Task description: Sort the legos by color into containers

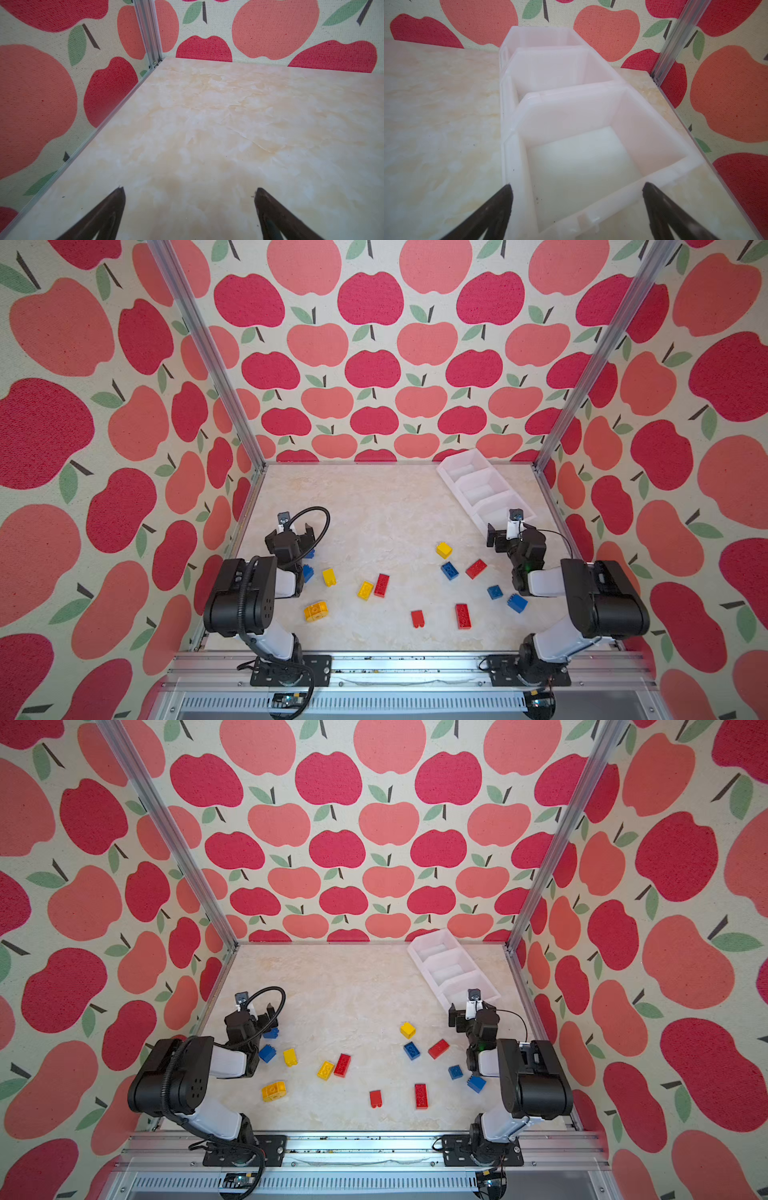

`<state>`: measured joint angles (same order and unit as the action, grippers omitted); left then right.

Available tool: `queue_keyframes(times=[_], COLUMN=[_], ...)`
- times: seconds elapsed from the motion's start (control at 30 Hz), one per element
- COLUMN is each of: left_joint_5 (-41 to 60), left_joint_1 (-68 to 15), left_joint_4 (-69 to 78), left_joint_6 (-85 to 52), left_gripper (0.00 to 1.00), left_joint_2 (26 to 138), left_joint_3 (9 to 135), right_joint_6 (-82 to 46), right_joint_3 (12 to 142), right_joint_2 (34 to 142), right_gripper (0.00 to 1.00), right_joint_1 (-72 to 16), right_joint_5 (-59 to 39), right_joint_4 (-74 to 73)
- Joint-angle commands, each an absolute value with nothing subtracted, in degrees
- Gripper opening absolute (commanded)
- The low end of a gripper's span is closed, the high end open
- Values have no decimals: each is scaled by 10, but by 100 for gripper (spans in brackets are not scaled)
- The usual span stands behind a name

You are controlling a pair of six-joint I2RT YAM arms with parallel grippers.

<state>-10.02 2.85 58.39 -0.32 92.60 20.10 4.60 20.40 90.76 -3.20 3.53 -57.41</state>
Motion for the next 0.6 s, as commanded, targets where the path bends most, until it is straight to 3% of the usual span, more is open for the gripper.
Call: queue_keyframes(times=[0.0,0.57], left_joint_5=[-91,-81], left_joint_1=[28,33], left_joint_4=[574,567], left_joint_6=[-2,-5], left_gripper=[99,99], left_joint_2=[927,926], left_joint_3=[211,213], right_joint_6=[35,35], right_joint_3=[211,212], right_joint_2=[909,910], right_gripper=[99,99], right_joint_1=[-30,-31], right_joint_5=[25,25], right_joint_4=[-562,-561])
